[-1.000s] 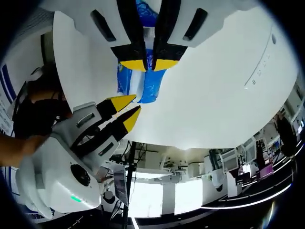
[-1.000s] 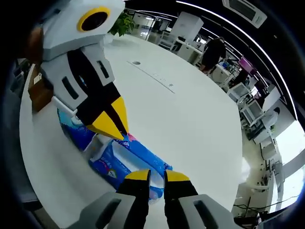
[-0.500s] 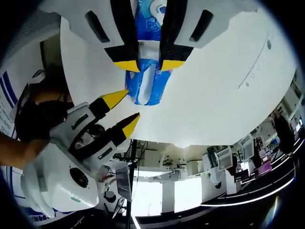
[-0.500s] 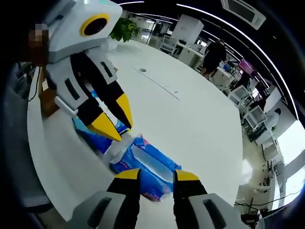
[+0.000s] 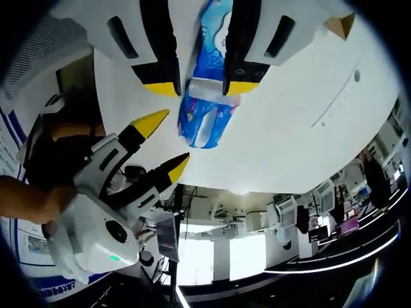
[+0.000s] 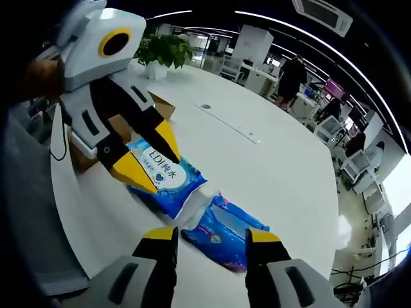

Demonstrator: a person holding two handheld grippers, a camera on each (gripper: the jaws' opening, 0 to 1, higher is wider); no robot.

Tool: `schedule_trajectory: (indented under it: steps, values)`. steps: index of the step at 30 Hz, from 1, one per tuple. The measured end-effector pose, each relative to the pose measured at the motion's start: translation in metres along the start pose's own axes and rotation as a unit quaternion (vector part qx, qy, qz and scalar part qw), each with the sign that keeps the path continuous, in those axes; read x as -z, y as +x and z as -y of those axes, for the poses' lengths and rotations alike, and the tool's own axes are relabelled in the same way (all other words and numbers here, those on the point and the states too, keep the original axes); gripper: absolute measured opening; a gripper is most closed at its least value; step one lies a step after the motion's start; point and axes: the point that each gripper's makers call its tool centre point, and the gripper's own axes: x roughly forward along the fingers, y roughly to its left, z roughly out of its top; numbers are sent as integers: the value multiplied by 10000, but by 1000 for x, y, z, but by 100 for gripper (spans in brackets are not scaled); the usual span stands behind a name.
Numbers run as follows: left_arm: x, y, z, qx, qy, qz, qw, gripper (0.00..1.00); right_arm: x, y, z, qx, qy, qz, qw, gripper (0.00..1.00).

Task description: Operate the shoe box by opening the lid, removing the specified soft item, and placing it in the target area until the item is outside and the box remains undamaged.

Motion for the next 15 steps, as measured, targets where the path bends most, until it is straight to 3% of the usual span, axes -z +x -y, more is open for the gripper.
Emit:
schedule_trajectory:
  steps: [15]
  values:
    - [16, -72, -7, -353, -171, 172, 9991, 49, -23, -7, -43, -463, -16, 332, 9984, 53]
